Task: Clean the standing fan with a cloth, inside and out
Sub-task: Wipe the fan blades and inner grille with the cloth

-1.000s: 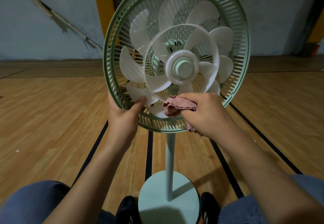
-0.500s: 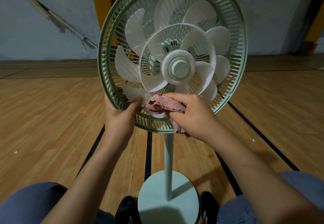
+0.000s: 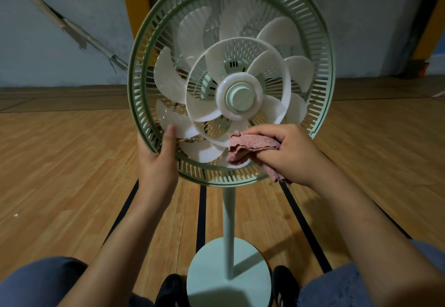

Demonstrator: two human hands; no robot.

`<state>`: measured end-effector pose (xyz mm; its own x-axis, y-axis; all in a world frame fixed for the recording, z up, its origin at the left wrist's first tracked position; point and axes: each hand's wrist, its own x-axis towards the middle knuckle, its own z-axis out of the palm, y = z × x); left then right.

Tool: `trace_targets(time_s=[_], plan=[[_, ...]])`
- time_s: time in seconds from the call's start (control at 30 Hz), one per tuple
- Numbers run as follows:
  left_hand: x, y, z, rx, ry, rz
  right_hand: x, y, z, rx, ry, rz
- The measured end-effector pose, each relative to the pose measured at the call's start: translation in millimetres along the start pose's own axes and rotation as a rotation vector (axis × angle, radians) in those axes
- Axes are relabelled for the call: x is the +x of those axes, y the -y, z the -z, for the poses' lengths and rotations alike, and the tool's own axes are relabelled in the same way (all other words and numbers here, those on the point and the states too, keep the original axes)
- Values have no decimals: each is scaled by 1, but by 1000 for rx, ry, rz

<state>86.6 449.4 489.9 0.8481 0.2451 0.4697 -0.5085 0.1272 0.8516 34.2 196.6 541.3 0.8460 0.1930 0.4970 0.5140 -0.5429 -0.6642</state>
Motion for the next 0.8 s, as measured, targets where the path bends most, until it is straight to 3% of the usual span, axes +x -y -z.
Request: trace_targets(time_s=[0.17,0.33,0.43,0.7,0.8], plan=[[3,-3,3,24,35,18,0,-1,8,85,-119,105],[7,3,10,54,153,26,2,-4,14,107,-445,149],[9,6,11,71,158,43,3,-5,20,104,-558,167],[8,0,5,94,59,32,1,-7,20,140,-587,191],[6,-2,7,80,113,33,1,-7,19,136,-610,203]])
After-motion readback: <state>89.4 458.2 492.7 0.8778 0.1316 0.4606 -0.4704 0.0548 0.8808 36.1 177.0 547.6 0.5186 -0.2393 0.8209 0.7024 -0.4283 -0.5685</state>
